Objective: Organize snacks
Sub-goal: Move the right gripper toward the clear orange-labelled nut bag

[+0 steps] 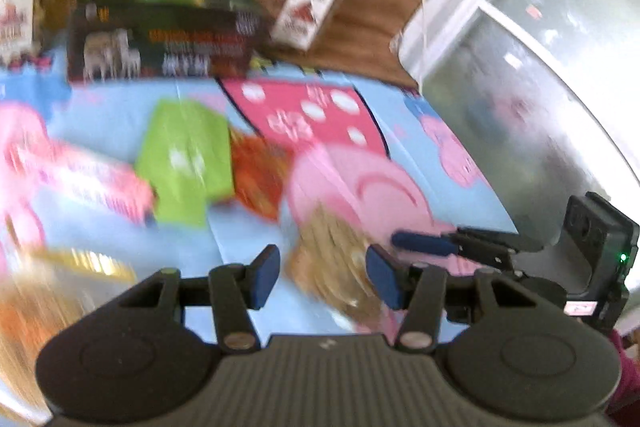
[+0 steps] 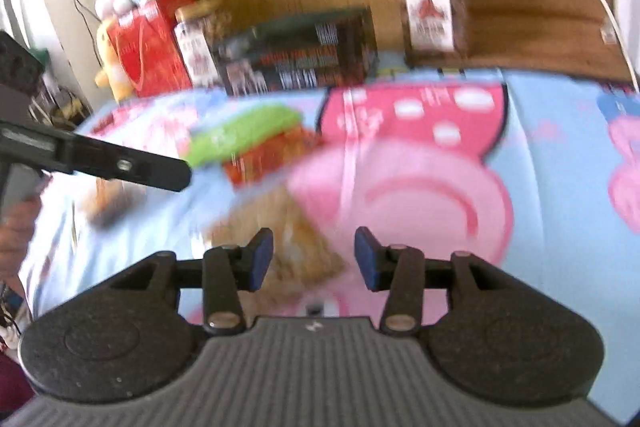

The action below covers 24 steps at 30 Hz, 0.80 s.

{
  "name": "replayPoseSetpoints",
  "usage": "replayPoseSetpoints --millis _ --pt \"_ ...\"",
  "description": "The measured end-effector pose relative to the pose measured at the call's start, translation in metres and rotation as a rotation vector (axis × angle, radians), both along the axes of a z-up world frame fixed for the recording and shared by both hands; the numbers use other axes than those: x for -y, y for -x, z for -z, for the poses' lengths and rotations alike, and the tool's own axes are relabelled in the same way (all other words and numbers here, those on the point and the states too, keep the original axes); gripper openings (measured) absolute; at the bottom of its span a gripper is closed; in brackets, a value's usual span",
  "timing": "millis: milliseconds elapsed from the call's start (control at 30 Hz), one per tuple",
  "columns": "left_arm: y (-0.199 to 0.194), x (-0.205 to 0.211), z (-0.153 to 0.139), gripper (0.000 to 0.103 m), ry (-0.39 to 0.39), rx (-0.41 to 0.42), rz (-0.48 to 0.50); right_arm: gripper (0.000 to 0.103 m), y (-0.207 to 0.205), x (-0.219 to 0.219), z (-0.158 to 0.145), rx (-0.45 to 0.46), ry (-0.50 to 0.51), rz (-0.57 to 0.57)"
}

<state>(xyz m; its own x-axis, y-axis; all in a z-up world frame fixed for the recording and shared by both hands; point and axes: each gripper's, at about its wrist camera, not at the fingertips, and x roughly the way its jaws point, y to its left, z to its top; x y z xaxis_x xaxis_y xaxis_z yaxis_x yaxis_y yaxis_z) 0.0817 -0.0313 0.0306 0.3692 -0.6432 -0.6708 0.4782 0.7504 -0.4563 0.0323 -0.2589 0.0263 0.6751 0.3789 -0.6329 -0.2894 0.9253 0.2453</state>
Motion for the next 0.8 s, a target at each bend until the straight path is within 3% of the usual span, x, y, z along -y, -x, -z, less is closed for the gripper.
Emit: replayPoseSetpoints --millis 133,233,400,600,633,800 --pt "0.021 -0.008 0.015 0.049 -0.005 -0.048 -0.016 0.052 0.025 -0.008 0.004 0.041 0.002 0.018" --pt "0.027 -0.022 0.021 0.049 0.002 -0.072 -0.069 0.053 0.033 -0.018 0.007 0.04 -0.052 0.038" --pt "0.013 -0.035 0.029 0.05 0.102 -0.15 -0.105 0.051 0.035 -0.026 0.012 0.01 -0.18 -0.003" --pt "-0.013 -0.034 0.037 0.05 0.199 -0.218 -0.117 0.047 0.012 0.021 0.029 -0.142 -0.552 0.1" --pt "-0.015 -0.034 0.038 0.049 0.208 -0.219 -0.119 0.042 0.008 0.022 0.03 -0.16 -0.569 0.107" --pt "-0.017 -0.036 0.041 0.046 0.235 -0.225 -0.126 0.041 -0.002 0.008 0.028 -0.164 -0.552 0.096"
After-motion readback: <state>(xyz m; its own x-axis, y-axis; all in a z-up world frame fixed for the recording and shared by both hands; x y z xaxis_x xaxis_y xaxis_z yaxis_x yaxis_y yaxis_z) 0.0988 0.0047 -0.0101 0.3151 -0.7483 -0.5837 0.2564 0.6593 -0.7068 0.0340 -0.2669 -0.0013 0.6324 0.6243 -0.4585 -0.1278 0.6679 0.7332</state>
